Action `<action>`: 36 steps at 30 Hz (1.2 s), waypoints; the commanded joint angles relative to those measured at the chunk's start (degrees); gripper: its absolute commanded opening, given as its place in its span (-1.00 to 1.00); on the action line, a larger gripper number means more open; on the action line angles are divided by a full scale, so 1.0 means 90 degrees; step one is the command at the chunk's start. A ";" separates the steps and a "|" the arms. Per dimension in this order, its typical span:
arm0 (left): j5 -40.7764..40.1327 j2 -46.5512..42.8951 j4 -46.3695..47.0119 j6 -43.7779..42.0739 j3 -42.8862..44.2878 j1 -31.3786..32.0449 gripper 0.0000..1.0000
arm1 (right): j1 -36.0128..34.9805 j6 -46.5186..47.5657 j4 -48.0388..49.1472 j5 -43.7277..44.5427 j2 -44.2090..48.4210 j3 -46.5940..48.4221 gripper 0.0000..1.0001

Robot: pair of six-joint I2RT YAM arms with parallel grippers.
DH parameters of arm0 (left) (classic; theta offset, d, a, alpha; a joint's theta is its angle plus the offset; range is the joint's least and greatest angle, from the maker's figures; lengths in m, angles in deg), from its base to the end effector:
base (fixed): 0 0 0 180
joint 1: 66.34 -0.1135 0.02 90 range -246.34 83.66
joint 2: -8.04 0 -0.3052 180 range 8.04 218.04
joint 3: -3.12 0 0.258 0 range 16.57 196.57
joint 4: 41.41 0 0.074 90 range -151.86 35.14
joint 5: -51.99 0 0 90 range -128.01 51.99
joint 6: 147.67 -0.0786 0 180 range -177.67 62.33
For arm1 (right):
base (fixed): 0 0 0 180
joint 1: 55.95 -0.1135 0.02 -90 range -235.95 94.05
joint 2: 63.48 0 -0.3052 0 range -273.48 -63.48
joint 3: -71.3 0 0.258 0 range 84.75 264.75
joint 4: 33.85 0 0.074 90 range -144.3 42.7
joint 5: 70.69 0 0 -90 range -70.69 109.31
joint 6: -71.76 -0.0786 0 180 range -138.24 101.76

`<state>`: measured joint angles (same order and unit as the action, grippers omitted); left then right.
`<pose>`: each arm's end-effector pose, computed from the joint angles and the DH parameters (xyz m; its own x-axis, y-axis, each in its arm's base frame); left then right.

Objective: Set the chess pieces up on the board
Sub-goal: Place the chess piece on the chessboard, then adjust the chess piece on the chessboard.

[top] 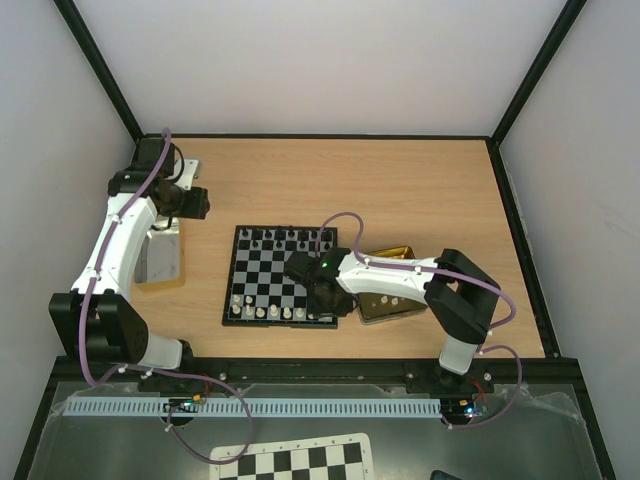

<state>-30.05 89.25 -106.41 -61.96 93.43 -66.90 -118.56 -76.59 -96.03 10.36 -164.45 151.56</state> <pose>0.3133 -0.0078 0.3302 -0.8206 0.0661 -0.5676 0.1297 0.9889 -0.0724 0.1447 0.3059 0.1714 -0.9937 -0.0900 0.0665 -0.0763 0.9795 0.1864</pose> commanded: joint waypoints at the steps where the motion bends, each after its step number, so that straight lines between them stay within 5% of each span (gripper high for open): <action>1: 0.0033 -0.0080 -0.0033 0.0018 0.0019 0.0023 0.13 | -0.0036 -0.0069 -0.0257 0.0257 0.0152 0.0191 -0.37; 36: -0.0045 -0.0111 -0.0054 0.0002 -0.0017 0.0023 0.13 | 0.0616 0.0345 -0.0089 0.0365 -0.0159 0.0528 -0.49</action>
<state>-30.11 89.23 -106.41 -61.94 93.43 -66.90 -113.62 -74.95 -96.24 12.74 -164.67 153.52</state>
